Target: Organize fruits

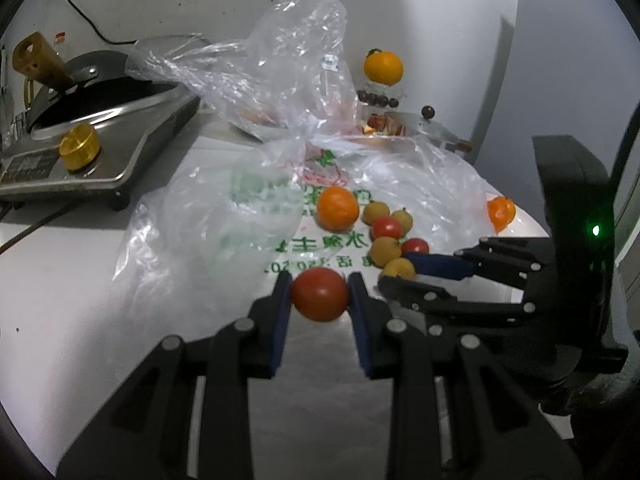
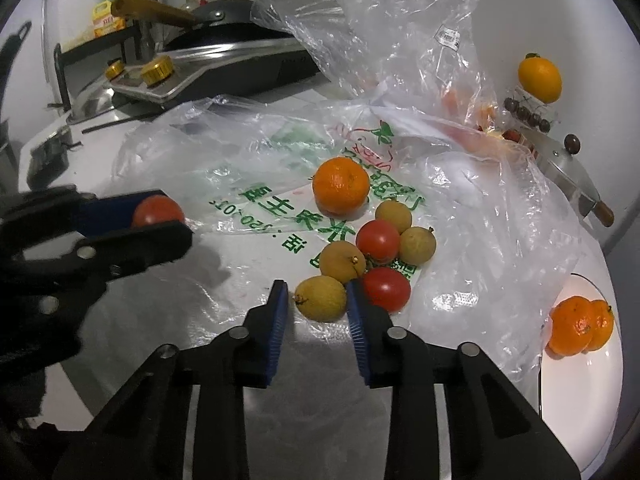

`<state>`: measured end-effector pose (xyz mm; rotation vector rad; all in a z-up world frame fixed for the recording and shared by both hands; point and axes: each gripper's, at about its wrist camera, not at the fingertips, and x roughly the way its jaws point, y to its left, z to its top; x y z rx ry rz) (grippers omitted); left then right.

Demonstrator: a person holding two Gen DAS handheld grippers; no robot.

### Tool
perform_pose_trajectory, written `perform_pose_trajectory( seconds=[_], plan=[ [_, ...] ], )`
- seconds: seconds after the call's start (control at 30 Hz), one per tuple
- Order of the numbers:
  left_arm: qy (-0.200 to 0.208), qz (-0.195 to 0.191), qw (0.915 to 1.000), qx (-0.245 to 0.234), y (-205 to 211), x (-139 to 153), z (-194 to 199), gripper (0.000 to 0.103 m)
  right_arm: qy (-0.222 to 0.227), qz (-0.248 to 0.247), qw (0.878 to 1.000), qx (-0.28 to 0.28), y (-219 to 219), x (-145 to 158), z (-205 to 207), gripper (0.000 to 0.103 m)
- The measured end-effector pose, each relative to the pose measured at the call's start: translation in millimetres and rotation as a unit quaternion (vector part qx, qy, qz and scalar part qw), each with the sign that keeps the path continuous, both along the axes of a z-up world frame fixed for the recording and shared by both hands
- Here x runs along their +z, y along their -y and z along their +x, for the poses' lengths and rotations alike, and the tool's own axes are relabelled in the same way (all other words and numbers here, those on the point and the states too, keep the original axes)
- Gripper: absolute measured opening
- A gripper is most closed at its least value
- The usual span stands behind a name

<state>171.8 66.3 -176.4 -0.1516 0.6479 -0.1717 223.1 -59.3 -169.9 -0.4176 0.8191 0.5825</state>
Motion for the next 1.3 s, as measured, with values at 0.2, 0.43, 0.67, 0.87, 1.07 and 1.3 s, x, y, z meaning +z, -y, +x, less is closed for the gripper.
perform_pose_trajectory(
  seconds=[0.2, 0.43, 0.67, 0.87, 1.07, 1.3],
  plan=[
    [0.000, 0.001, 1.0000, 0.001, -0.4, 0.2, -1.2, 0.029, 0.009, 0.000, 1.000, 0.003, -0.7, 3.7, -3.3, 0.029],
    [0.004, 0.005, 1.0000, -0.002, 4.3, 3.4, -3.6, 0.029, 0.010, 0.012, 1.000, 0.008, 3.3, 13.2, -10.3, 0.029],
    [0.010, 0.009, 0.9999, -0.008, 14.2, 9.9, -7.7, 0.029, 0.021, 0.023, 0.999, 0.012, 12.2, 22.9, -20.1, 0.029],
    [0.016, 0.015, 0.9997, -0.013, 26.2, 15.6, -11.3, 0.029, 0.029, 0.036, 0.999, 0.000, 30.4, 31.3, -23.0, 0.029],
    [0.023, 0.023, 0.9993, -0.020, 42.5, 23.4, -14.1, 0.029, 0.034, 0.049, 0.998, -0.008, 50.8, 37.9, -26.3, 0.029],
    [0.024, 0.033, 0.9988, -0.026, 66.7, 29.2, -14.8, 0.029, 0.041, 0.066, 0.997, -0.013, 72.3, 44.0, -30.3, 0.029]
  ],
)
